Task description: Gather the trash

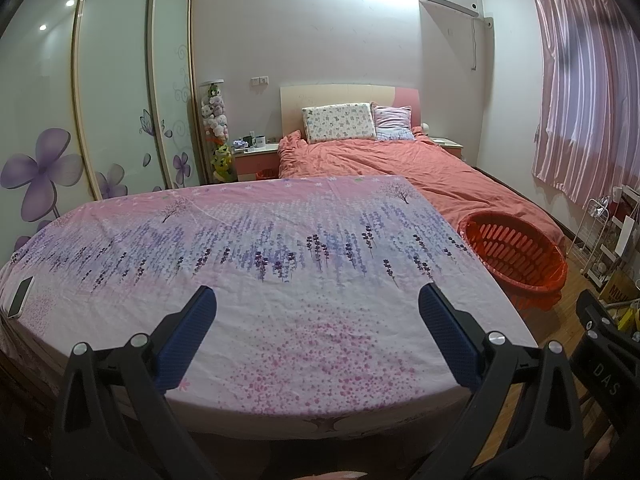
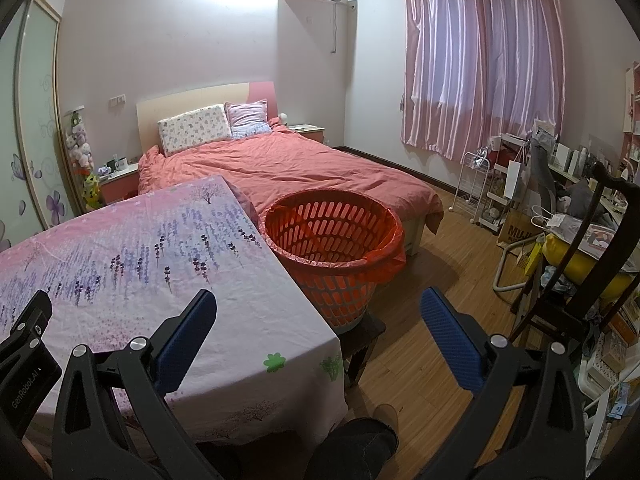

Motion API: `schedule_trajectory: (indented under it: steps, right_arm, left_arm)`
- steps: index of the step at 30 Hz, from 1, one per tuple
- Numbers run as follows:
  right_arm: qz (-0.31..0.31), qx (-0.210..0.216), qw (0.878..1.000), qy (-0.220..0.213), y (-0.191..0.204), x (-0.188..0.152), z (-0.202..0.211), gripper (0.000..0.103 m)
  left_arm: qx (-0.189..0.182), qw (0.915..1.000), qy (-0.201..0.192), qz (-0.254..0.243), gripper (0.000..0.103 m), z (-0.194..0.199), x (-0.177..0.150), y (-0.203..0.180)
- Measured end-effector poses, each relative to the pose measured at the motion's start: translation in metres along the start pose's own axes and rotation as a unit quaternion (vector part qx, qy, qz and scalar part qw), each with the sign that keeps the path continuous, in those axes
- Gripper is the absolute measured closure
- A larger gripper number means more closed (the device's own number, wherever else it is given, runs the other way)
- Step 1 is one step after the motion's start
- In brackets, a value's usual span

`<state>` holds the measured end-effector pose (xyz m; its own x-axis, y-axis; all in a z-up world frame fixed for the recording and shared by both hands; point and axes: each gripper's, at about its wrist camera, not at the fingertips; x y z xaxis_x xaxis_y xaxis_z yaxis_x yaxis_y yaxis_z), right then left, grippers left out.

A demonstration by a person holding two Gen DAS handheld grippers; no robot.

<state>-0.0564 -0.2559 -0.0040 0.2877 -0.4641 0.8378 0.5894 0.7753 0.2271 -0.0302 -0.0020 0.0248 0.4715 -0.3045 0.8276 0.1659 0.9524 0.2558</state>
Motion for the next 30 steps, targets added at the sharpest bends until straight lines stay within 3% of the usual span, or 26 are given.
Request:
schedule_trajectory:
  steps: [30]
  right_arm:
    - [0.001,0.0,1.0,0.003,0.0017,-0.0006,0.0004,0.002]
  left_arm:
    - [0.0,1.0,0.004,-0.003,0.004,-0.0048,-0.0063,0.0006]
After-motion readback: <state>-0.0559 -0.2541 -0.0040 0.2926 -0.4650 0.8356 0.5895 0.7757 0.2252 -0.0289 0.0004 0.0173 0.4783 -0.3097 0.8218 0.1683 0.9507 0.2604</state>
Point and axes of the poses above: each gripper's, at about its wrist camera, not at the fingertips, and z roughly against the way its jaws point, y to its left, x to its top, and after that the axes turned 15 degrees about -z, right-handed
